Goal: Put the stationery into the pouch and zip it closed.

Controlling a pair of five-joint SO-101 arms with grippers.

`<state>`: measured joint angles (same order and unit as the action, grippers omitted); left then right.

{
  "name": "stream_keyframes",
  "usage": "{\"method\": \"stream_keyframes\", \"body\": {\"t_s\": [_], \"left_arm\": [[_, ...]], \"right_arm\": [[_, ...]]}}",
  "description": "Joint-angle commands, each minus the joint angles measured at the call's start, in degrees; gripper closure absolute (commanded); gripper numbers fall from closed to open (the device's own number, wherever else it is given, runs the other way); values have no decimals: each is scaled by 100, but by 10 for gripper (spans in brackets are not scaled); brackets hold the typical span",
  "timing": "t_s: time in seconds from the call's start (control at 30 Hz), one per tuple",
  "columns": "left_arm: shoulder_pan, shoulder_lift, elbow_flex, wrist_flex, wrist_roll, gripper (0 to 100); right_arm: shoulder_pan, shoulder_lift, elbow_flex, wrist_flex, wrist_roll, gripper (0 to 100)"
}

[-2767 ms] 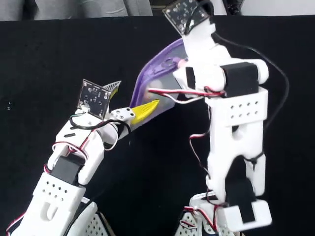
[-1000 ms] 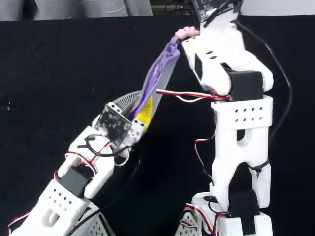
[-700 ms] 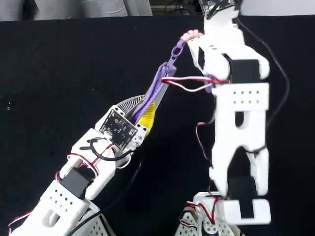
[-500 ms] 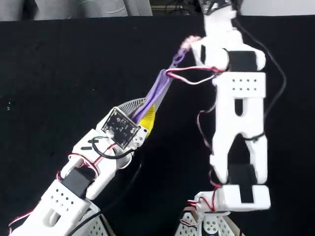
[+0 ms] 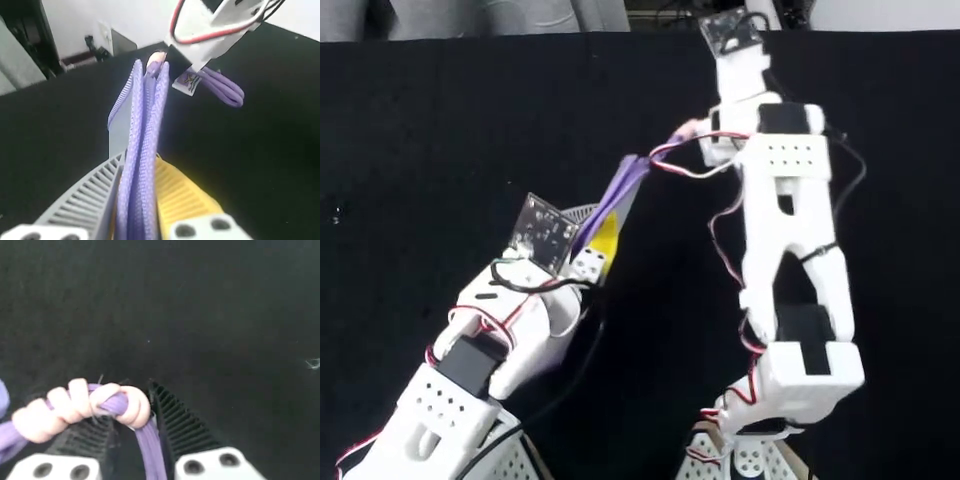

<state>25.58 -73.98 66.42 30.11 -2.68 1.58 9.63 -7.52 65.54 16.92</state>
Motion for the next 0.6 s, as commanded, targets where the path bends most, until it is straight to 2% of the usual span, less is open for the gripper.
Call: {"method": "stream_keyframes", "body": {"t_s": [0.0,0.33,0.57], "left_arm": [[-171,-237,-778,141,149,973],[-180,-2136,-708,712,158,973],[-180,-2356,-1182,1169,484,973]], "right_arm": [[431,180,233,-712,-53,987],[413,1024,356,-1029,-88,987],[431,1420,365,-1213,-88,987]]}}
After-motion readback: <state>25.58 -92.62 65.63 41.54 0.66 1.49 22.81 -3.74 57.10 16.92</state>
